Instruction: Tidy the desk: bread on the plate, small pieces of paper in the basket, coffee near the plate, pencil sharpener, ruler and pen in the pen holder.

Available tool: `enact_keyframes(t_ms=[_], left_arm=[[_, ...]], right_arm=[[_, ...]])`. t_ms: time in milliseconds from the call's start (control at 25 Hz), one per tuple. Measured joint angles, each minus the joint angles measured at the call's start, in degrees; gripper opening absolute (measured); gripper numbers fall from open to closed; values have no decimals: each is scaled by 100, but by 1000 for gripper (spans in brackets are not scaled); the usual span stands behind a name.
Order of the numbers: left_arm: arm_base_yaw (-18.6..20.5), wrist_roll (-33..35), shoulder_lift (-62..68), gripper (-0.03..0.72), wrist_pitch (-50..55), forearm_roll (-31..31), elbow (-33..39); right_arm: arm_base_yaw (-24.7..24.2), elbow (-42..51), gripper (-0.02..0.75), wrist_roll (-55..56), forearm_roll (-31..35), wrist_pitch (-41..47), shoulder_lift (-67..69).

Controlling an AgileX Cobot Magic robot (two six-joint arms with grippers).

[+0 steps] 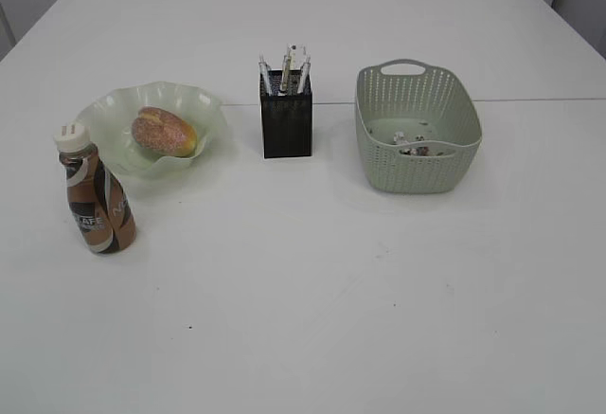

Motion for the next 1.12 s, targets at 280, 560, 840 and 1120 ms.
enact_keyframes(t_ms=[280, 560, 840, 1120], left_arm=[[421, 12, 0, 487, 0, 0, 0], [2103, 12, 0, 468, 0, 0, 0], [2731, 12, 0, 459, 0, 0, 0], [2731, 12, 0, 448, 0, 0, 0]], right_arm=[[-689, 0, 525, 0, -11, 0, 0], [-2223, 0, 525, 0, -11, 0, 0], [-2324, 0, 525, 0, -11, 0, 0], [-2324, 0, 525, 0, -11, 0, 0]])
